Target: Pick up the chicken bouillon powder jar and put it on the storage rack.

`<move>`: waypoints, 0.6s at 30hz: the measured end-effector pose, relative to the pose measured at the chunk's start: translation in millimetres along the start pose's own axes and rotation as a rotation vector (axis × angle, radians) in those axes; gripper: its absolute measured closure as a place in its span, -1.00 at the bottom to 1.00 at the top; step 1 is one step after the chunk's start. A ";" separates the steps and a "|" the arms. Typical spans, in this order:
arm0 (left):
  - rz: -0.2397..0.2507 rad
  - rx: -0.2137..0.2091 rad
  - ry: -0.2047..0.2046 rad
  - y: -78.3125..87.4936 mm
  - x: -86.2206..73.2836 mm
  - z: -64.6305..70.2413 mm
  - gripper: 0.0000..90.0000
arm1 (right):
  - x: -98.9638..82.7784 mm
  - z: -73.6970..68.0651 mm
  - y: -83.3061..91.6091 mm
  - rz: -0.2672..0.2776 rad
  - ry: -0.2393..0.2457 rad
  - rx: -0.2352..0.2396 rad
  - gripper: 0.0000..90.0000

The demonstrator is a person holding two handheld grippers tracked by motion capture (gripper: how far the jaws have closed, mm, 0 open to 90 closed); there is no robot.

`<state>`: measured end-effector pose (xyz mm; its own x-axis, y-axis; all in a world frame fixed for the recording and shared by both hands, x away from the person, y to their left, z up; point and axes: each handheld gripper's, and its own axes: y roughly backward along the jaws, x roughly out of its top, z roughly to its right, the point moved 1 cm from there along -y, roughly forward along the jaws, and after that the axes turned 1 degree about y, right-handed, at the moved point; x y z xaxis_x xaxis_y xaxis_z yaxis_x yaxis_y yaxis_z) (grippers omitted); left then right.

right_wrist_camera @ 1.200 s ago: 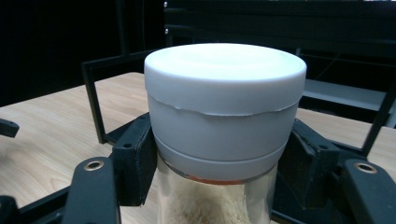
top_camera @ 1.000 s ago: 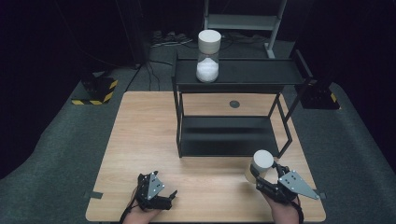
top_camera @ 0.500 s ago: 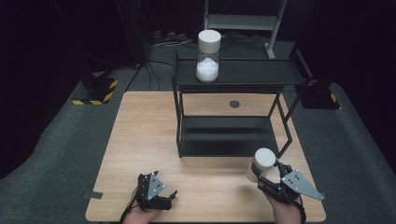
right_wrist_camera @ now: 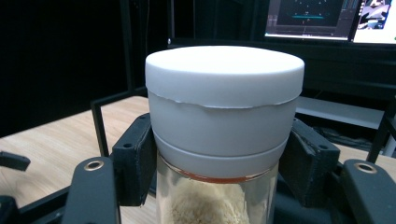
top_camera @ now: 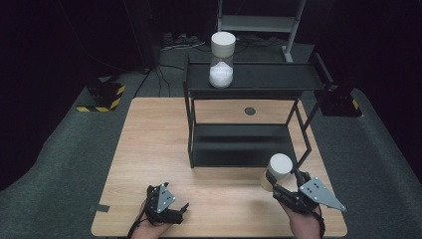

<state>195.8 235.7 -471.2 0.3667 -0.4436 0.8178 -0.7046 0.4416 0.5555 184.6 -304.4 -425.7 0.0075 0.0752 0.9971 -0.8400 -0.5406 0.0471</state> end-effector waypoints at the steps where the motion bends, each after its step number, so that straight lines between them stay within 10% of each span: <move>1: 0.001 -0.001 0.000 0.1 -0.2 0.0 -0.98 | 0.0 0.0 0.0 0.000 0.000 0.000 -0.23; 18: 0.002 -0.010 -0.005 0.6 -0.4 -1.1 -0.98 | 50.9 4.7 -13.4 0.044 0.038 0.005 -0.23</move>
<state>196.0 237.1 -471.0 0.3627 -0.4464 0.8180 -0.6993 0.4498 0.5556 198.8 -297.3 -375.4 -0.0501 0.0828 0.9953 -0.8363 -0.5482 0.0035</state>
